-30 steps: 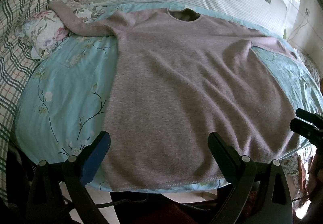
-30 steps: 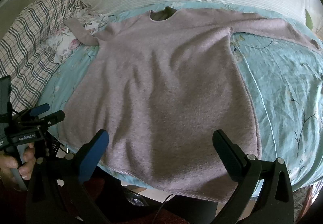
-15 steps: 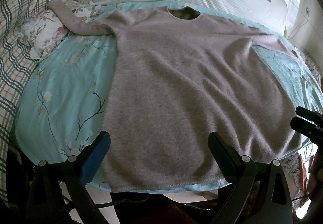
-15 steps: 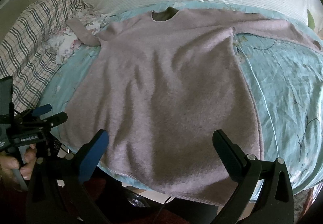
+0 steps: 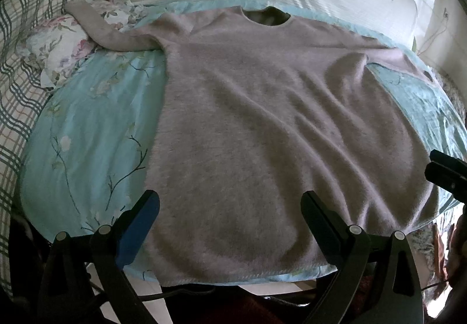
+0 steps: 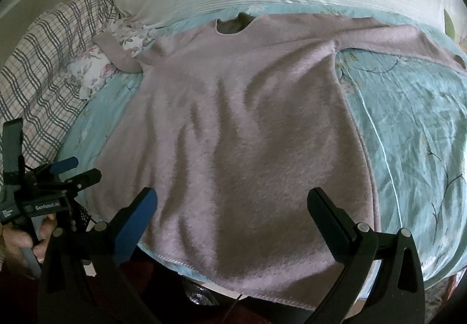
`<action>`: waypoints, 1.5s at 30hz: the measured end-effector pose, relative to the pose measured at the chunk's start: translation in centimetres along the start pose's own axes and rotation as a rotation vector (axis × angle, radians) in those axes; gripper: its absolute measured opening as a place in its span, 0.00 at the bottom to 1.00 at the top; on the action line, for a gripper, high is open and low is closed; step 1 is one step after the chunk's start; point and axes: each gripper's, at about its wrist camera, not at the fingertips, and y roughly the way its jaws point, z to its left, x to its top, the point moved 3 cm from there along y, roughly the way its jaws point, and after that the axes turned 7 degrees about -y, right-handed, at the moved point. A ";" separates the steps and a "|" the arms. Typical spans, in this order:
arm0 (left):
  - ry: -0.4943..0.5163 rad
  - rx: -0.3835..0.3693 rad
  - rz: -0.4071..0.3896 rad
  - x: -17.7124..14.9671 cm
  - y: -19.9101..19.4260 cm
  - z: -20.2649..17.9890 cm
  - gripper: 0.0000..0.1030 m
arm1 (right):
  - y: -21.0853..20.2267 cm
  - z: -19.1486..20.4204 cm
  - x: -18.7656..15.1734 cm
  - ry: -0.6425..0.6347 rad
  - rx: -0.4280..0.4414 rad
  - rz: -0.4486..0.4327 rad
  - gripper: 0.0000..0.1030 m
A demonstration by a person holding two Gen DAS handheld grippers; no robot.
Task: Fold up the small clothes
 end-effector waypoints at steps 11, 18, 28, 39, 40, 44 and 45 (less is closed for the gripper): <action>0.010 0.032 0.042 1.0 1.9 -0.1 0.95 | 2.2 -2.0 -0.2 0.036 0.022 -0.002 0.99; -0.041 0.001 0.010 2.5 2.9 0.5 0.95 | 4.4 -7.9 -1.6 0.121 0.001 -0.068 0.99; 0.005 -0.038 0.036 5.7 5.0 -0.7 0.95 | 5.5 -30.2 0.3 0.445 -0.236 -0.229 0.76; 0.018 -0.021 0.142 7.4 9.4 -2.6 0.95 | 9.2 -53.2 3.3 0.763 -0.461 -0.330 0.57; 0.022 -0.016 0.155 7.4 10.0 -2.8 0.95 | 10.0 -54.9 3.5 0.784 -0.480 -0.328 0.57; 0.033 -0.002 0.187 7.8 11.7 -3.4 0.95 | 10.8 -60.1 1.9 0.921 -0.477 -0.406 0.41; 0.033 -0.004 0.196 7.9 12.1 -3.6 0.95 | 11.0 -61.1 2.1 0.932 -0.479 -0.423 0.36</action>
